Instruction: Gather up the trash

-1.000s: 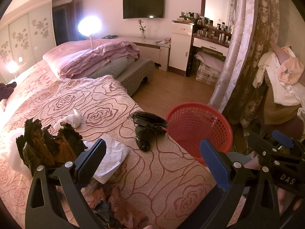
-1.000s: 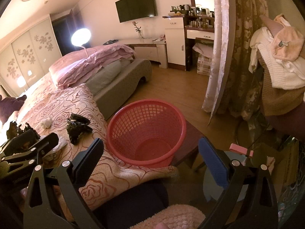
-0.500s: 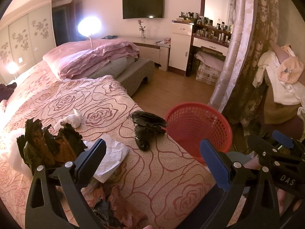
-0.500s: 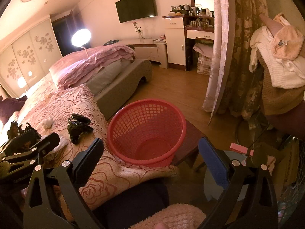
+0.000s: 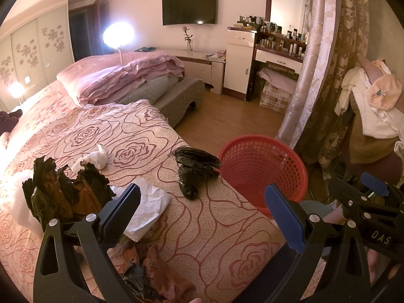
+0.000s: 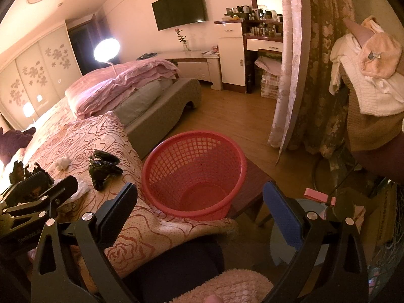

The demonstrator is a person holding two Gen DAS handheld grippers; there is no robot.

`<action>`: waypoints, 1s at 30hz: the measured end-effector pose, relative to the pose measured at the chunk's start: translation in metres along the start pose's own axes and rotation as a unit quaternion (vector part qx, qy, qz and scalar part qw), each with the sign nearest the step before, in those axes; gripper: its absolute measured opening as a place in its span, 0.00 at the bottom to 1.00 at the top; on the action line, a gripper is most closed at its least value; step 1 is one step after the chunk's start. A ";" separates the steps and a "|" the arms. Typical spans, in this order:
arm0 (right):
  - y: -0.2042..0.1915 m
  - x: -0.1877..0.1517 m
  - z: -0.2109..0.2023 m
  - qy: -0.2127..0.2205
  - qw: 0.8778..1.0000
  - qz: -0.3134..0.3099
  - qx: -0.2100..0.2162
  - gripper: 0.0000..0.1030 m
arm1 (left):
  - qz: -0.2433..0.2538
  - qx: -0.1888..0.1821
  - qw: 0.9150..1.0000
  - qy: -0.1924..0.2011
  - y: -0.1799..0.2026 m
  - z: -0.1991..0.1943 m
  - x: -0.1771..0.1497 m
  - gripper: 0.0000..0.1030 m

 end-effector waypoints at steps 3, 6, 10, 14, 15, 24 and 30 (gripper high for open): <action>0.000 0.000 0.000 0.000 1.000 0.000 0.000 0.93 | 0.000 0.000 1.000 0.000 0.000 0.000 0.000 0.92; 0.000 0.000 0.000 0.000 1.000 0.000 0.000 0.93 | 0.001 0.000 1.000 0.000 0.000 0.000 0.000 0.92; 0.000 0.000 0.000 0.000 1.000 0.000 0.000 0.93 | 0.001 0.000 1.000 0.000 0.000 0.000 0.000 0.92; 0.000 0.000 0.000 0.000 1.000 0.000 0.000 0.93 | 0.001 0.000 1.000 0.000 0.000 0.000 0.000 0.92; 0.000 0.000 0.000 0.000 1.000 0.000 0.000 0.93 | 0.001 0.000 1.000 0.000 0.000 0.000 0.000 0.92; 0.000 -0.001 0.000 -0.001 1.000 0.000 -0.001 0.93 | -0.005 0.004 1.000 0.003 -0.006 -0.001 -0.002 0.92; -0.003 -0.006 0.000 -0.003 1.000 -0.004 0.003 0.93 | -0.015 0.006 1.000 0.011 -0.017 -0.013 -0.006 0.92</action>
Point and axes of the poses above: each gripper's, at about its wrist camera, not at the fingertips, and z roughly the way its jaws point, y to its right, x to its top, the point moved 1 cm from there along z, roughly the way its jaws point, and after that the axes turned 12 degrees about z, right-handed, at the moved point
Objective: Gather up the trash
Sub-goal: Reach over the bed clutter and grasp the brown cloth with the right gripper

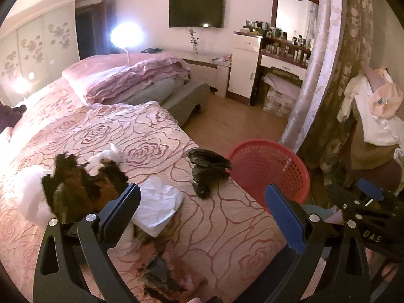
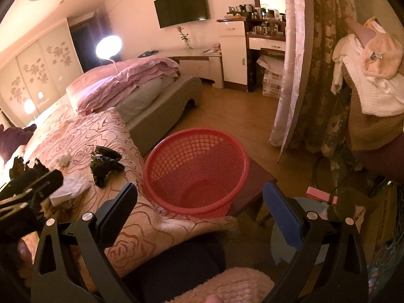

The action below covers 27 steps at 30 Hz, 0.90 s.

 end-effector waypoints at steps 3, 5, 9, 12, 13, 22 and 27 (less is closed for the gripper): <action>-0.003 -0.005 0.001 -0.004 1.000 -0.004 0.005 0.93 | -0.009 0.002 1.000 0.007 -0.011 -0.008 -0.002 0.92; -0.010 -0.007 0.001 -0.006 1.000 -0.009 0.012 0.93 | -0.019 0.005 1.000 0.013 -0.021 -0.015 -0.002 0.92; -0.020 -0.014 0.001 -0.016 0.999 -0.025 0.030 0.93 | -0.037 0.020 0.999 0.024 -0.042 -0.029 -0.004 0.92; -0.029 -0.020 0.003 -0.029 0.998 -0.040 0.047 0.93 | -0.054 0.031 0.998 0.031 -0.059 -0.038 -0.005 0.92; -0.034 -0.024 0.003 -0.036 0.997 -0.048 0.058 0.93 | -0.059 0.036 0.997 0.033 -0.065 -0.042 -0.006 0.92; -0.092 -0.060 -0.005 -0.104 0.967 -0.140 0.184 0.93 | -0.104 0.085 0.990 0.050 -0.123 -0.069 -0.016 0.92; -0.122 -0.078 -0.012 -0.132 0.944 -0.187 0.239 0.93 | -0.133 0.099 0.985 0.049 -0.149 -0.075 -0.025 0.92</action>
Point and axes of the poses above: each gripper's, at about its wrist camera, not at the fingertips, and z roughly the way its jaws point, y to its right, x to its top, the point moved 1 cm from there along z, roughly the way its jaws point, and after that the axes turned 12 degrees about z, right-handed, at the moved point
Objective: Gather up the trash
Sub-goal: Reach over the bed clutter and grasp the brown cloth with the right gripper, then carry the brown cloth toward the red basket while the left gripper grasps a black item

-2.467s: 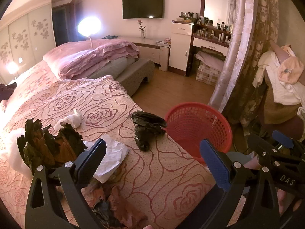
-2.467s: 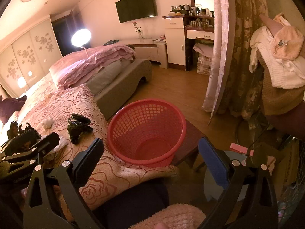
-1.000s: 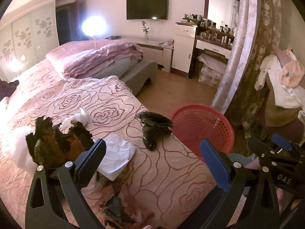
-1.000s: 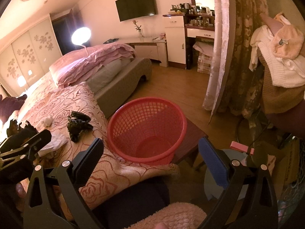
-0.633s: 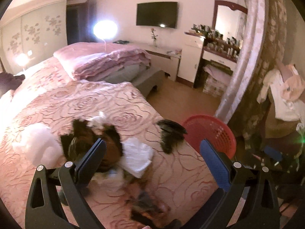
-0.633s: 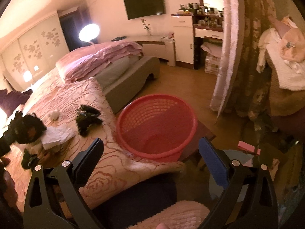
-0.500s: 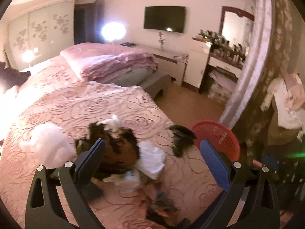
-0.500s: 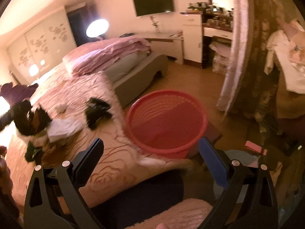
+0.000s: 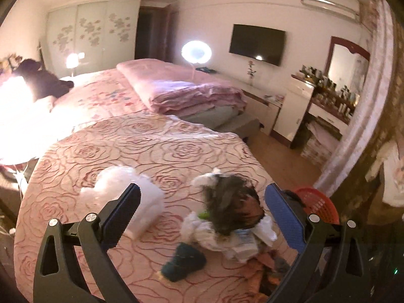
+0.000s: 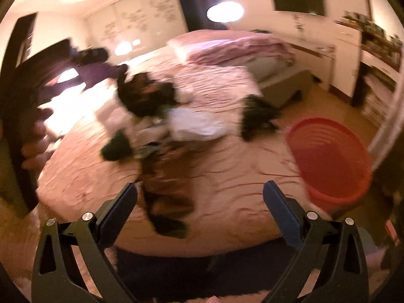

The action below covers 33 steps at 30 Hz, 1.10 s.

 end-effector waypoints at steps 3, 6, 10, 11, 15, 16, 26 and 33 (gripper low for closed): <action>-0.009 -0.002 0.011 -0.015 1.000 -0.017 0.006 0.93 | -0.008 0.002 1.000 -0.003 -0.009 0.000 -0.002 0.92; -0.018 -0.003 0.028 -0.025 0.999 -0.029 0.003 0.93 | -0.007 0.001 1.000 -0.004 -0.009 0.001 -0.003 0.92; -0.020 -0.001 0.042 -0.030 0.999 -0.037 0.000 0.88 | -0.005 -0.002 1.000 -0.007 -0.006 0.004 -0.005 0.92; -0.020 -0.001 0.046 -0.034 0.999 -0.038 0.001 0.84 | -0.004 -0.003 1.000 -0.008 -0.004 0.005 -0.006 0.92; -0.021 -0.003 0.060 -0.053 0.998 -0.042 0.010 0.61 | -0.002 -0.006 1.000 -0.014 -0.001 0.008 -0.009 0.92; -0.022 -0.003 0.064 -0.057 0.997 -0.042 0.012 0.59 | -0.001 -0.006 1.000 -0.015 0.000 0.008 -0.010 0.92; -0.011 -0.003 0.047 -0.042 0.999 -0.019 0.025 0.50 | -0.003 -0.006 1.000 -0.022 -0.001 0.014 -0.013 0.92; 0.007 -0.004 0.030 -0.031 0.999 -0.001 0.012 0.48 | 0.009 -0.024 0.999 -0.027 0.012 0.019 -0.014 0.92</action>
Point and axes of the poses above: each gripper's, at about its wrist camera, not at the fingertips, and z roughly the way its jaws point, y to its right, x to its top, the point moved 1 cm from there along z, roughly the way its jaws point, and after that the axes turned 12 degrees about z, right-handed, at the moved point
